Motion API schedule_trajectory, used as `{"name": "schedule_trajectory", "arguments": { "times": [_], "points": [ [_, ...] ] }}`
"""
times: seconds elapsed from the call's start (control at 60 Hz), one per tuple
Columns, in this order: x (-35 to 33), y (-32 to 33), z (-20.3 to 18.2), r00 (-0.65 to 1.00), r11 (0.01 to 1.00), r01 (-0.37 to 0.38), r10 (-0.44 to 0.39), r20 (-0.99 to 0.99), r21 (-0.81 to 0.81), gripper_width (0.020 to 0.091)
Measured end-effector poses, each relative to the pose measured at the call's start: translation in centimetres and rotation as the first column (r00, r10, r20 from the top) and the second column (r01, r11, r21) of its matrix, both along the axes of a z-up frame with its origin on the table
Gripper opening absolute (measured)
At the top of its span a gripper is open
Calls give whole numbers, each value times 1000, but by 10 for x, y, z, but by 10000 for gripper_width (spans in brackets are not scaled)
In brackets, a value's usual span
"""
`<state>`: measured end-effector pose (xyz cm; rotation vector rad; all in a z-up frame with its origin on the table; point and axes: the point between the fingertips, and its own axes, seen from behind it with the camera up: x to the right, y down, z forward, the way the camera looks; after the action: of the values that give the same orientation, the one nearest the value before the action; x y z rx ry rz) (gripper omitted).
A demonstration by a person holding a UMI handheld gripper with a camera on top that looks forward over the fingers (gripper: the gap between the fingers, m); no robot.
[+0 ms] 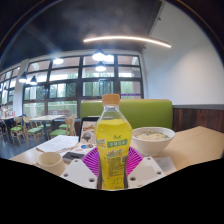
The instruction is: Pour water
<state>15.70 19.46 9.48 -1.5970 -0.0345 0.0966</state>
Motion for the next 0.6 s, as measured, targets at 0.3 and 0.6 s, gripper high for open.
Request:
{"name": "schedule_trajectory", "arguments": {
  "times": [0.3,0.6],
  "points": [
    [10,-6,10,1000,1000,-11,11,-3,14,374],
    [4,2,3,1000,1000,-11,11,-3,20,837]
  ]
}}
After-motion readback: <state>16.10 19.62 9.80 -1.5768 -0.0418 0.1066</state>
